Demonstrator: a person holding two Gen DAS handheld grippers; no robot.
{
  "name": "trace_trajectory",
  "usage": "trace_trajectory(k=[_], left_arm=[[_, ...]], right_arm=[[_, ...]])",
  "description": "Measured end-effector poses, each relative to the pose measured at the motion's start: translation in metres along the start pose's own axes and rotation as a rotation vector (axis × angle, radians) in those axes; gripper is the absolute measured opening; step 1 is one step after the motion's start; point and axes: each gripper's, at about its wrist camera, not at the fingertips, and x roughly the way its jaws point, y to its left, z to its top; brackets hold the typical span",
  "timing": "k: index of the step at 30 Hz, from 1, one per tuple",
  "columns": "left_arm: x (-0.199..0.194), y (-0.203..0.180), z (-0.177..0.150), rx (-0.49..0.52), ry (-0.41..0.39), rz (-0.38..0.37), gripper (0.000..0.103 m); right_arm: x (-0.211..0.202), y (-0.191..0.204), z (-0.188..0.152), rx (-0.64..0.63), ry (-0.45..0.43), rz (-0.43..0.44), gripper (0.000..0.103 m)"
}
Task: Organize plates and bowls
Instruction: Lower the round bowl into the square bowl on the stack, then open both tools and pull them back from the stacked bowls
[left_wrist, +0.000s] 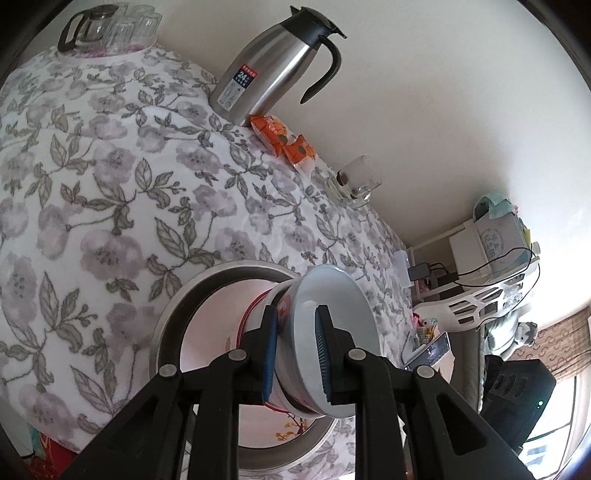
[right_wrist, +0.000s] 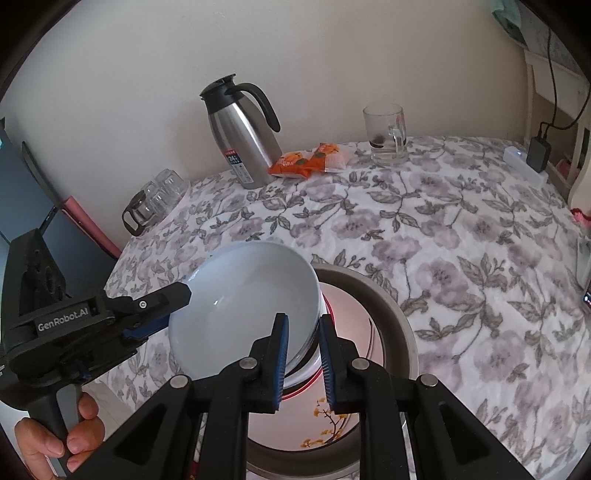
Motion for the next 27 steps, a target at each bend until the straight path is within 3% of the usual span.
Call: trace_trajectory(k=[16,17,20,22,27], left_arm=[[-0.026,-0.006,-0.009,0.087,-0.065,0.023,0.022],[-0.029,-0.005,-0.01,0.087,-0.072,0.036,0.025],[-0.034,0.0,-0.012,0.09,-0.098,0.091,0.05],[-0.037,0.004,-0.014,0.095,-0.11,0.134,0.054],[-0.038,0.016,-0.015,0.096,-0.098,0.255,0.074]], right_arm=[[-0.015,-0.01,-0.005,0.037,-0.036,-0.007,0.023],[-0.017,-0.011,-0.005,0.04,-0.04,-0.013,0.024],[-0.021,-0.013,-0.008,0.04,-0.057,-0.035,0.03],[-0.023,-0.014,-0.012,0.044,-0.061,-0.036,0.042],[-0.026,-0.016,-0.026,0.037,-0.064,-0.06,0.054]])
